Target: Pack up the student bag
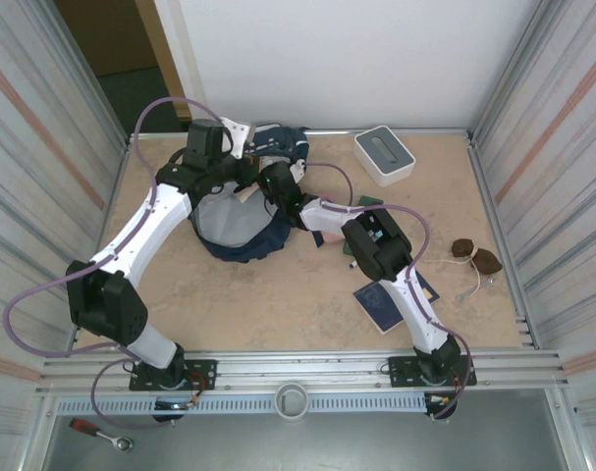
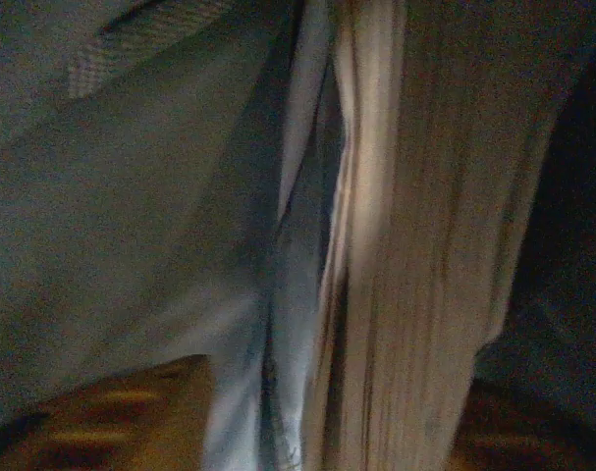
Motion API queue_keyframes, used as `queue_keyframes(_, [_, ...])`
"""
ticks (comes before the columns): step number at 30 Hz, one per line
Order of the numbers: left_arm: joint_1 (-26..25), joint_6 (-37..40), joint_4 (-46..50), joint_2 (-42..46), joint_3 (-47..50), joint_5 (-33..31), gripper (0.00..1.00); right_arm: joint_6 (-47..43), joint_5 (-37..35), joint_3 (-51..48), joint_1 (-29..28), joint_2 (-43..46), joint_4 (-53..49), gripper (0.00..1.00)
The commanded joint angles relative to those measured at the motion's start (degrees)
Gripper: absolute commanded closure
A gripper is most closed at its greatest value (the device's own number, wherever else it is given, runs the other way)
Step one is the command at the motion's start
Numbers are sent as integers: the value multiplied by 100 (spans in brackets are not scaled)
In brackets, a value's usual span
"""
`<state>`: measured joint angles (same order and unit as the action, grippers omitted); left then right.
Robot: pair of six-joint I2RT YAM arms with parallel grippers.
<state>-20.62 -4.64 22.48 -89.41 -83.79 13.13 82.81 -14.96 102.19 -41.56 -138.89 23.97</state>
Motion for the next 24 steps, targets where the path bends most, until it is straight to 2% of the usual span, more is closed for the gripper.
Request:
queue_keyframes(1, [120,-292,-632,114,-271,451,100,-439,245,36,36,152,-101,45])
queue_keyframes(13, [312,-476,-795,47,24,472,100,-1522,1566,-2702,294,2432,-153,38])
queue_keyframes(17, [374,-447,-889,12,303,323,100,-2381,2334,-3621,508,3341,106,38])
queue_keyframes(20, [442,-358,-962,-49,558,158,100,-3033,2687,-4210,709,4121,-540,37])
queue_keyframes(24, [480,-116,-1210,6,1134,136,100,-3908,2806,-4810,1048,5095,-1821,35])
